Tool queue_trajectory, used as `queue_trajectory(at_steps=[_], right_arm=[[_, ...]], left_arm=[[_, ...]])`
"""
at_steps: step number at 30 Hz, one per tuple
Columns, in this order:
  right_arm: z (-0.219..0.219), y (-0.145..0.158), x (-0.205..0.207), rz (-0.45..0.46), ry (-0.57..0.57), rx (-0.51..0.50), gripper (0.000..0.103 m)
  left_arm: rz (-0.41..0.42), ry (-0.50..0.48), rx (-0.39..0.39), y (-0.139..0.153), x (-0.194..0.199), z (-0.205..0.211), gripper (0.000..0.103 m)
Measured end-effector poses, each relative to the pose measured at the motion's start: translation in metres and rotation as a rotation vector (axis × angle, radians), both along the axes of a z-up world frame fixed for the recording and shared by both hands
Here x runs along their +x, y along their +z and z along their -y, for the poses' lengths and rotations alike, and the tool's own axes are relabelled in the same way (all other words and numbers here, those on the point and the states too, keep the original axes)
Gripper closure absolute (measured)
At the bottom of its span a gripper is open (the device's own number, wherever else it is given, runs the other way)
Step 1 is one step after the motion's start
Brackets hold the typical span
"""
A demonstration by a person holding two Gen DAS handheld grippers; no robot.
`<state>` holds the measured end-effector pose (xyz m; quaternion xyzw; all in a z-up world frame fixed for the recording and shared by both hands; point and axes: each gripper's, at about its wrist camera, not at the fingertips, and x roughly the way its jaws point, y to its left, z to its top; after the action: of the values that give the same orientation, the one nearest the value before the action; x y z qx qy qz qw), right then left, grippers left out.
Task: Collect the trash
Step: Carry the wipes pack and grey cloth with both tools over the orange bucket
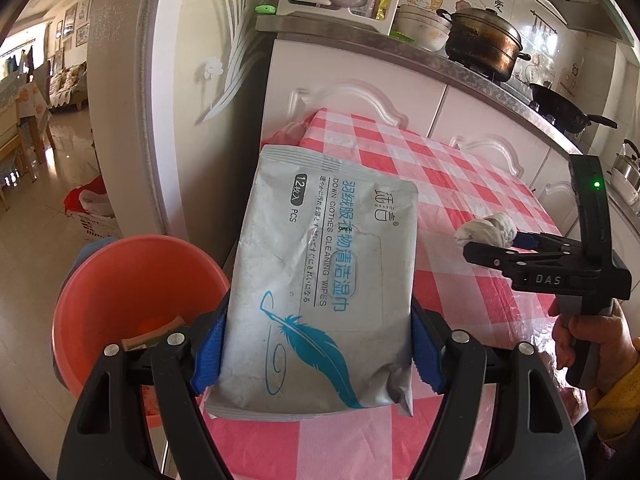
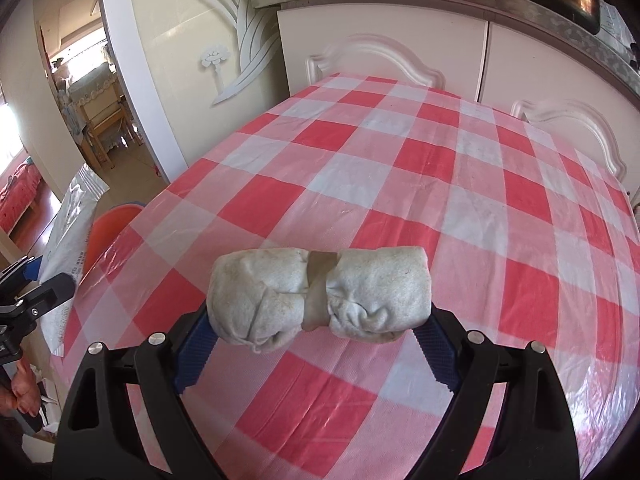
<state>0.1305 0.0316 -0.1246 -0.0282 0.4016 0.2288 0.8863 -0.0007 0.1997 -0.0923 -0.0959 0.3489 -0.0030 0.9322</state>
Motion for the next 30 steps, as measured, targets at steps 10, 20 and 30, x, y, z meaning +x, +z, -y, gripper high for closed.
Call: queue_trajectory(at_steps=[10,20,30], right_arm=[[-0.003,0.012,-0.024,0.004,-0.001,0.016,0.015],[-0.025,0.031,-0.04,0.031,0.042,0.015,0.015],[-0.07,0.051,-0.055,0.071,0.139,-0.007,0.015]], left_arm=[[0.001,0.044,0.018,0.003,-0.022,-0.014,0.027],[-0.004,0.105,0.038,0.005,-0.04,-0.037,0.027],[-0.006,0.173,0.022,0.003,-0.053,-0.072,0.027]])
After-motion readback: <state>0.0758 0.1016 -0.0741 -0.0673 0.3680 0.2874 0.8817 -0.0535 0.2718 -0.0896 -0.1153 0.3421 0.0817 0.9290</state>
